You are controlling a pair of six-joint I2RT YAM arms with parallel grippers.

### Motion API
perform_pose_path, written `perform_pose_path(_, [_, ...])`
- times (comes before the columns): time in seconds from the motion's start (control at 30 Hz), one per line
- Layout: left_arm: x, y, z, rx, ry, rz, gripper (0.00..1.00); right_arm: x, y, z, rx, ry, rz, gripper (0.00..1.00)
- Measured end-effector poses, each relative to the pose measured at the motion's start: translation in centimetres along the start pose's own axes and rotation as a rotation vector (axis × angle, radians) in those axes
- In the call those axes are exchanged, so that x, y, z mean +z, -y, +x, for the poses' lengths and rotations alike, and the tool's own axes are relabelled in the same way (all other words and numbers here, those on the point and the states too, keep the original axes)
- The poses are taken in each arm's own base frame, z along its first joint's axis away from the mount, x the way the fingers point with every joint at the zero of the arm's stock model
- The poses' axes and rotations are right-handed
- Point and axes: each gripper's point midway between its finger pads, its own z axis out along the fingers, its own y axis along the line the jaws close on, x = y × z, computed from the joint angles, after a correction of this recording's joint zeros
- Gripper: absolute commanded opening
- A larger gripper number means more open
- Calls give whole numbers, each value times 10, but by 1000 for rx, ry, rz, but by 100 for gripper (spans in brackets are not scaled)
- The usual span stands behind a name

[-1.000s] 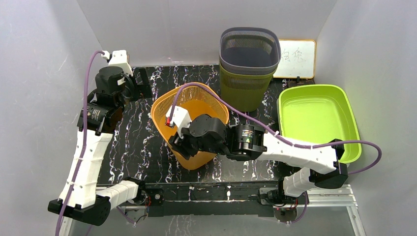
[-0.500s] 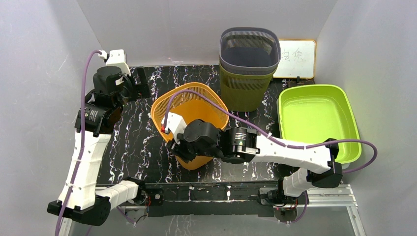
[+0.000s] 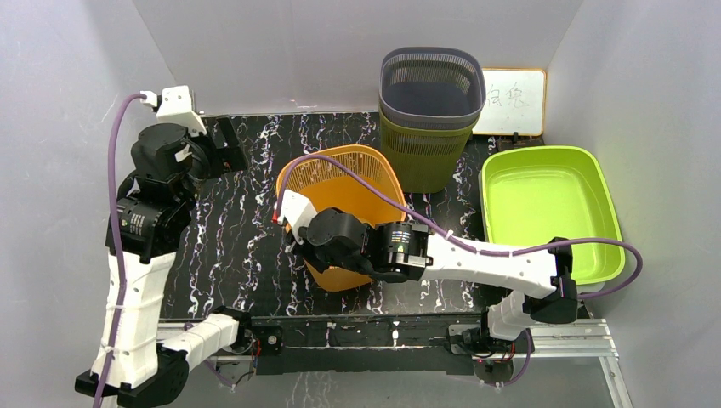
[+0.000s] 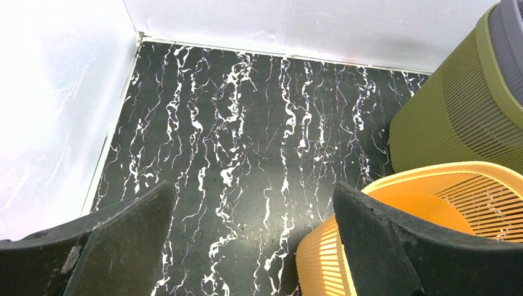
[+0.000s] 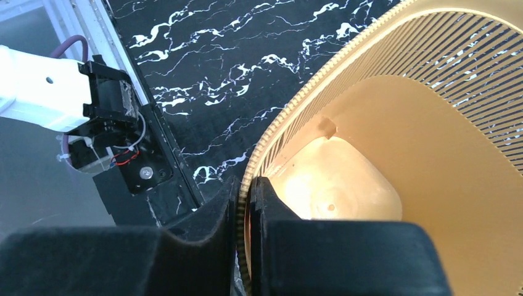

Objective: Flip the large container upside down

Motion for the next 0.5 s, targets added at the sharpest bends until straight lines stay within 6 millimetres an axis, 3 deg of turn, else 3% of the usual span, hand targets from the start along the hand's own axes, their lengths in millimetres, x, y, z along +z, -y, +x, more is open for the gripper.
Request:
perform_pose_path(0.13, [-9,-1,-13,-12,28,3,98,0,-2,-2,24,8,-2,0])
perform_pose_path(0.33, [-37,2,-58,-83,150,37,98,-10,-4,-11,176,177,-29,0])
perform_pose_path(0.4, [-45,3,-69,-101,181,52,98,-19,-2,-24,251,289,-40,0])
perform_pose_path(0.5, [-55,4,-81,-122,216,75,98,-29,5,-62,381,492,-50,0])
